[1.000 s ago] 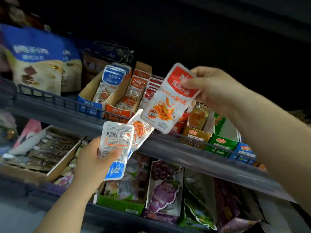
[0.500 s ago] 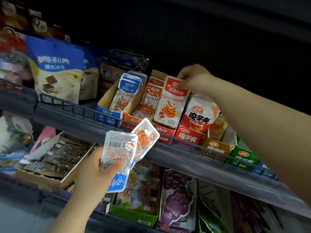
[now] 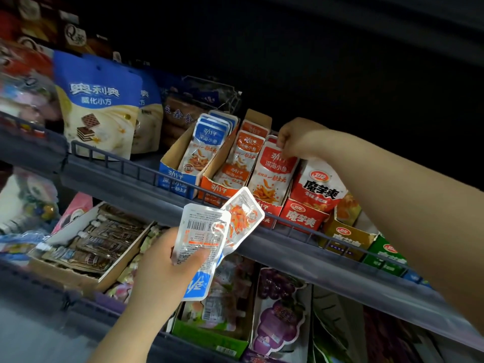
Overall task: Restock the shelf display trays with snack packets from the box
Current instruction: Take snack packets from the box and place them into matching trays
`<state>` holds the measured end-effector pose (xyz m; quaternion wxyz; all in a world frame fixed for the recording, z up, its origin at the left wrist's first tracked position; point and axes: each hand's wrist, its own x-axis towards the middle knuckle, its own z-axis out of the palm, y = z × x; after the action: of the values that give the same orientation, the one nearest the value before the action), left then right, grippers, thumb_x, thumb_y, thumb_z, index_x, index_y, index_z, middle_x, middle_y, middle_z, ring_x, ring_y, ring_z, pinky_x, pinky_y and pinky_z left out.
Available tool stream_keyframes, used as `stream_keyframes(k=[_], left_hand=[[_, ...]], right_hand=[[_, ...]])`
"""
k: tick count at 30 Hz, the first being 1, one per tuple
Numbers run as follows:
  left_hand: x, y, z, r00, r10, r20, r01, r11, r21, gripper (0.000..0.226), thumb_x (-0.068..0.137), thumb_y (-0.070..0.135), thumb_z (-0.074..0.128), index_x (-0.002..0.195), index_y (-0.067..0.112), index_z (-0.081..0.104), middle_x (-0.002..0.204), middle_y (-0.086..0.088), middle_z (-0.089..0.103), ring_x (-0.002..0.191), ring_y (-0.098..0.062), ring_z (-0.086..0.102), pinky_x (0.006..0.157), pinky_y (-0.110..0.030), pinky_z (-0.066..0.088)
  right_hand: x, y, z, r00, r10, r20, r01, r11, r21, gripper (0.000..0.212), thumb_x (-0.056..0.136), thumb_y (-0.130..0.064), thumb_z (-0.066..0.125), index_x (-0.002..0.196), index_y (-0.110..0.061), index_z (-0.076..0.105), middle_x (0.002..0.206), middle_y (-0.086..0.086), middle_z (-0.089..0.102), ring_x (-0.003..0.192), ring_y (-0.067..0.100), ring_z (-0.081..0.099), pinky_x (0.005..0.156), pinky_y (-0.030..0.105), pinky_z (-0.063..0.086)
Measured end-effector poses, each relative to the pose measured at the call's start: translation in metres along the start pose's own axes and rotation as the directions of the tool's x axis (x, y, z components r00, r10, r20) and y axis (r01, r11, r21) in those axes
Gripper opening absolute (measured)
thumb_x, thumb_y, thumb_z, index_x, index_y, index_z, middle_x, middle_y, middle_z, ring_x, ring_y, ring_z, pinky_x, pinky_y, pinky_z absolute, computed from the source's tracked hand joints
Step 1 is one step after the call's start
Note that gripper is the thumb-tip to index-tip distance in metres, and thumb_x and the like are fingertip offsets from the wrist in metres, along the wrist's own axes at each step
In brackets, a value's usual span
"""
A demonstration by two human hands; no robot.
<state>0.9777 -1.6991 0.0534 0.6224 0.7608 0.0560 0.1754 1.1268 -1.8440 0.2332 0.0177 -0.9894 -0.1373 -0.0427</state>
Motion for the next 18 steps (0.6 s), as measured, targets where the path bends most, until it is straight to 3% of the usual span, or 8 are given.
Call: stream_keyframes(k=[7,10,15,18], left_hand=[[0.002,-0.002,0.001,1.0,-0.01,0.008,0.01,1.0,-0.003,0.028,0.081,0.016,0.065,0.082,0.04,0.05,0.087,0.016,0.062,0.082,-0.004,0.061,0.066,-0.023,0.05],[0.001,-0.001,0.002,1.0,-0.008,-0.001,0.008,1.0,-0.013,0.028,0.08,0.016,0.066,0.081,0.04,0.05,0.087,0.015,0.063,0.083,-0.005,0.061,0.071,-0.028,0.051],[-0.001,0.004,0.005,1.0,-0.022,-0.004,0.022,0.997,-0.073,0.028,0.08,0.014,0.066,0.079,0.038,0.052,0.083,0.017,0.062,0.08,-0.002,0.06,0.061,-0.018,0.045],[-0.002,0.007,0.007,0.998,-0.062,0.004,0.062,0.985,-0.16,0.026,0.079,0.01,0.066,0.079,0.034,0.056,0.08,0.013,0.066,0.079,-0.006,0.063,0.062,-0.022,0.046]], right_hand=[[-0.003,-0.004,-0.001,0.998,0.03,-0.054,-0.035,0.995,-0.089,0.027,0.088,-0.019,0.057,0.115,-0.02,0.057,0.121,0.0,0.058,0.11,0.018,0.055,0.102,0.036,0.04],[-0.007,-0.004,-0.001,0.996,0.003,-0.087,-0.008,0.999,-0.054,0.023,0.09,-0.019,0.054,0.113,-0.019,0.057,0.118,0.001,0.059,0.108,0.019,0.055,0.102,0.037,0.04],[-0.02,-0.003,0.0,0.942,-0.189,-0.279,0.194,0.981,-0.01,0.022,0.09,-0.018,0.049,0.107,-0.015,0.062,0.111,0.002,0.064,0.104,0.018,0.058,0.098,0.039,0.043],[-0.038,-0.002,0.001,0.877,-0.3,-0.375,0.353,0.933,0.078,0.019,0.09,-0.015,0.051,0.105,-0.012,0.063,0.101,-0.004,0.061,0.092,0.006,0.056,0.083,0.018,0.048]])
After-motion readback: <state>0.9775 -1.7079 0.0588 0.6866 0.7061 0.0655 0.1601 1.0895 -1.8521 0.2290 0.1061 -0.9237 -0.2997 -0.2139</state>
